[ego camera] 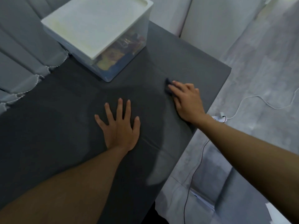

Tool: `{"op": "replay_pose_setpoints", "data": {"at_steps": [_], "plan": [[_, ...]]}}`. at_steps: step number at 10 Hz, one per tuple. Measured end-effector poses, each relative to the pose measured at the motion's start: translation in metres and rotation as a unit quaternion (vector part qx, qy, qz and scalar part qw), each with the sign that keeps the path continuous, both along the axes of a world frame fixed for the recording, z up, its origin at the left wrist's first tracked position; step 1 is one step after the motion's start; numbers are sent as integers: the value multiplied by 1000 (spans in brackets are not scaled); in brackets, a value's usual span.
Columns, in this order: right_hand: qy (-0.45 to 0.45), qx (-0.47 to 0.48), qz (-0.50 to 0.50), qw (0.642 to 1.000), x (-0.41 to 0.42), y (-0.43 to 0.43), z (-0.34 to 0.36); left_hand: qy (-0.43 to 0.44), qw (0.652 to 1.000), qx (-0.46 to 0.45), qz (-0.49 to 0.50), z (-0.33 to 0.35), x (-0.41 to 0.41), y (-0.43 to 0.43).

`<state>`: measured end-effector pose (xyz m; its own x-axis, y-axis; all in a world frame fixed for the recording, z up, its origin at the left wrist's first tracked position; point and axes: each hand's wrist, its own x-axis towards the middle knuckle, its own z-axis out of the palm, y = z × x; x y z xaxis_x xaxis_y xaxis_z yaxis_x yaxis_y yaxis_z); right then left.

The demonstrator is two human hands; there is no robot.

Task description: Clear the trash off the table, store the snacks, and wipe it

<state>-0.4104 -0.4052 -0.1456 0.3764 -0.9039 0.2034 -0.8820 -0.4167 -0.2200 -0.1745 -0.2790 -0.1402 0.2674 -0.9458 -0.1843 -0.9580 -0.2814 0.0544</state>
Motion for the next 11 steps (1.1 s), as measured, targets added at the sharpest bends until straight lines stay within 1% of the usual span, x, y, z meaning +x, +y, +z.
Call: {"op": "replay_pose_setpoints", "data": {"at_steps": [1,2,3,4,5,6,7,8,9,10,11], "plan": [[-26,41,-172,984,6,-30,4,-10,1000,-5,-2,0,1,0],[-46,72,-260,962,23,-46,8,-13,1000,-5,0,-1,-1,0],[-46,65,-167,983,44,-41,10,-14,1000,-3,0,-1,-1,-1],[-16,45,40,998,49,-33,8,-17,1000,0,1,0,-1,-2],[15,38,40,998,44,-36,7,-17,1000,10,-4,2,0,-2],[32,69,-31,997,46,-35,13,-12,1000,19,-6,4,1,-2],[67,128,-42,989,52,-30,28,13,999,42,-9,10,4,-3],[83,163,-47,982,53,-25,48,57,995,73,-24,24,10,-7],[83,167,-38,982,53,-17,70,100,991,83,-32,45,21,-9],[74,159,-32,984,56,-8,92,102,993,51,-35,72,35,-10],[61,150,-22,987,63,2,114,79,996,8,-42,97,48,-7]]}}
